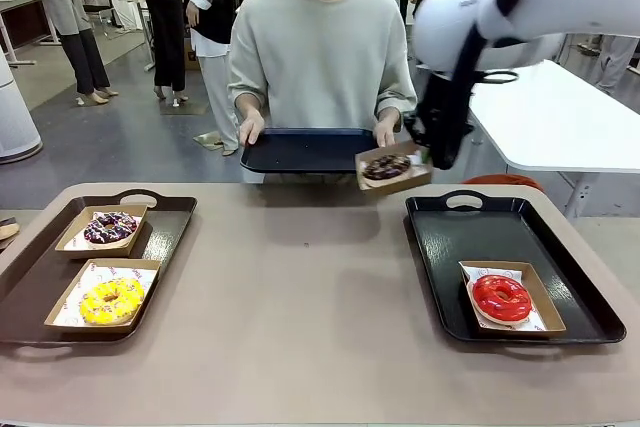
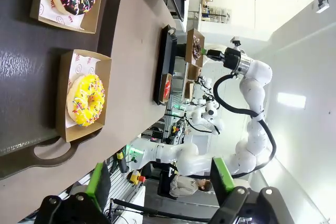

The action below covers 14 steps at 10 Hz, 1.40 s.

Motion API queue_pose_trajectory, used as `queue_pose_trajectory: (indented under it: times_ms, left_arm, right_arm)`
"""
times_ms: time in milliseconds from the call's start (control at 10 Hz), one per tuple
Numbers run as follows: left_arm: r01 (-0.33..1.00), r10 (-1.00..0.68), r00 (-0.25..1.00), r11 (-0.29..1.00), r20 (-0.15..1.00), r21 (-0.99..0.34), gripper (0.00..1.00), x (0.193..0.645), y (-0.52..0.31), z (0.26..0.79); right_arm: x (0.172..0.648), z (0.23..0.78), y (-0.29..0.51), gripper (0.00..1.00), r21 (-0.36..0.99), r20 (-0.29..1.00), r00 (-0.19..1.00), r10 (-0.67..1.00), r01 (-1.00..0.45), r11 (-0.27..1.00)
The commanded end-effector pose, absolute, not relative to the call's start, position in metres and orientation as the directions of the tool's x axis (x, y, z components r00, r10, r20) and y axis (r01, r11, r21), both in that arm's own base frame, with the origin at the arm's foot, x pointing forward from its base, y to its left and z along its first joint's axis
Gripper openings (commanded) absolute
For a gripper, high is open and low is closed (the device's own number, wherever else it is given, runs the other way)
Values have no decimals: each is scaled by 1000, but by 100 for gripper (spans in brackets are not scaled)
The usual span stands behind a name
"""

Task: Individually package the donuts and arrange them on the tray.
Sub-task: Place the picked Paper togo box on the Handle tray.

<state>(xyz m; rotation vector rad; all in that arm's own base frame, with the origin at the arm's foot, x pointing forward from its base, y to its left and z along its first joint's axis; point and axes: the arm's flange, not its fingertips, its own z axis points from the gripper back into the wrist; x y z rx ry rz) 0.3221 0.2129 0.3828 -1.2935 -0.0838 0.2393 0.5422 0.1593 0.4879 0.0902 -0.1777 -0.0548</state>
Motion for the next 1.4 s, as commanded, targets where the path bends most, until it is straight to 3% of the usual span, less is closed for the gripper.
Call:
queue_pose_trajectory:
  times_ms: [0,500,1300]
  left_arm:
    - [-124,221,973,245,-69,-962,100,320,214,384]
    - [-124,221,973,245,-69,-962,100,320,214,384]
    - [-124,221,973,245,-69,-962,100,320,214,384]
  right_arm:
    - [518,472,112,1,119,193,975,-112,90,989]
    - [508,439,36,1,54,183,965,-188,181,982]
    - [563,375,53,1,33,129,983,-133,129,991]
